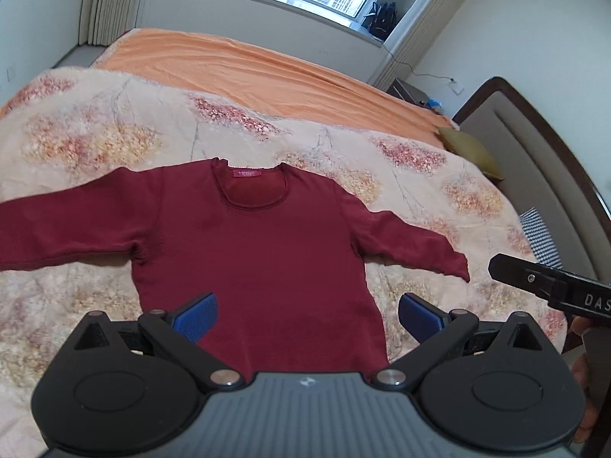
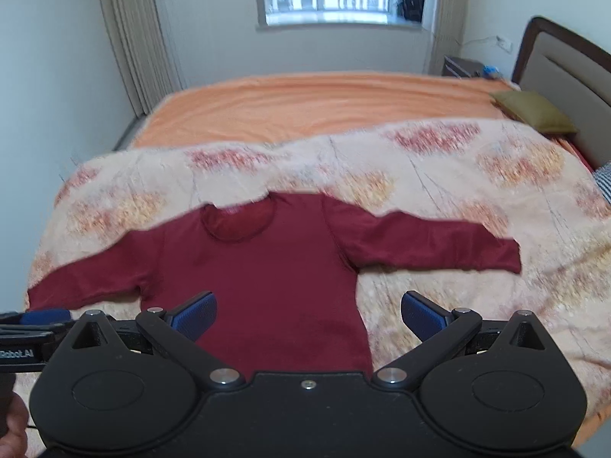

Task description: Fold small clothes

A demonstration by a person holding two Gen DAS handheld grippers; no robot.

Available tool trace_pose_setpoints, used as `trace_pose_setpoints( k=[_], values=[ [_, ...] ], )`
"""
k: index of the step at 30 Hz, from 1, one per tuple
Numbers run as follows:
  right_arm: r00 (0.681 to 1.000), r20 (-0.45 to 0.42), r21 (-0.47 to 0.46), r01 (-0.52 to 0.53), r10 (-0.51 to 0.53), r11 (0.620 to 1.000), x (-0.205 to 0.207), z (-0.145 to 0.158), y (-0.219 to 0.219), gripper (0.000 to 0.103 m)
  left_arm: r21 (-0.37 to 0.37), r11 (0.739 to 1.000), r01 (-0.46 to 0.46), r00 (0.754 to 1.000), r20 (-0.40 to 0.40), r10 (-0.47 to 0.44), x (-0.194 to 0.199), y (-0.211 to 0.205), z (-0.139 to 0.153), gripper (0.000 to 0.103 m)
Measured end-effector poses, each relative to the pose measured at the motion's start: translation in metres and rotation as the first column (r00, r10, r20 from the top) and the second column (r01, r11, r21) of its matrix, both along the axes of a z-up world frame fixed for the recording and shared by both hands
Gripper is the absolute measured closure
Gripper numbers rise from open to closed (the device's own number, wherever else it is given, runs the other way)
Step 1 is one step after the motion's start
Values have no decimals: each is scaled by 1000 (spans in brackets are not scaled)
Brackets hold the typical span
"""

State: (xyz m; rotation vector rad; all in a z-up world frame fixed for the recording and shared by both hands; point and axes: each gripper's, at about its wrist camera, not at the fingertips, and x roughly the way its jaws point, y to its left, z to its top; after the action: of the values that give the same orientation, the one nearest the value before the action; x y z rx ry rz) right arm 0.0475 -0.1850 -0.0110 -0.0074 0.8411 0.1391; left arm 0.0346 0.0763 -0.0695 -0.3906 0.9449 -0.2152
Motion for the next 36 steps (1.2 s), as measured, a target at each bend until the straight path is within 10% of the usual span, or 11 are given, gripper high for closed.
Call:
trace_pose_setpoints(
  k=[14,24,36],
  values=[
    [953,-39,161,-290,300,943,133,-116,-19,3,179,983,-41,999,40,34,113,57,-106,0],
    [794,-66,9,-605,604,796,339,-216,-10,22,283,955,93,991,71,-117,244,94,-169,2],
    [603,-131,115,-779,787,616,429,-262,39,58,284,893,349,935,-46,-351,323,103,-218,62]
  ],
)
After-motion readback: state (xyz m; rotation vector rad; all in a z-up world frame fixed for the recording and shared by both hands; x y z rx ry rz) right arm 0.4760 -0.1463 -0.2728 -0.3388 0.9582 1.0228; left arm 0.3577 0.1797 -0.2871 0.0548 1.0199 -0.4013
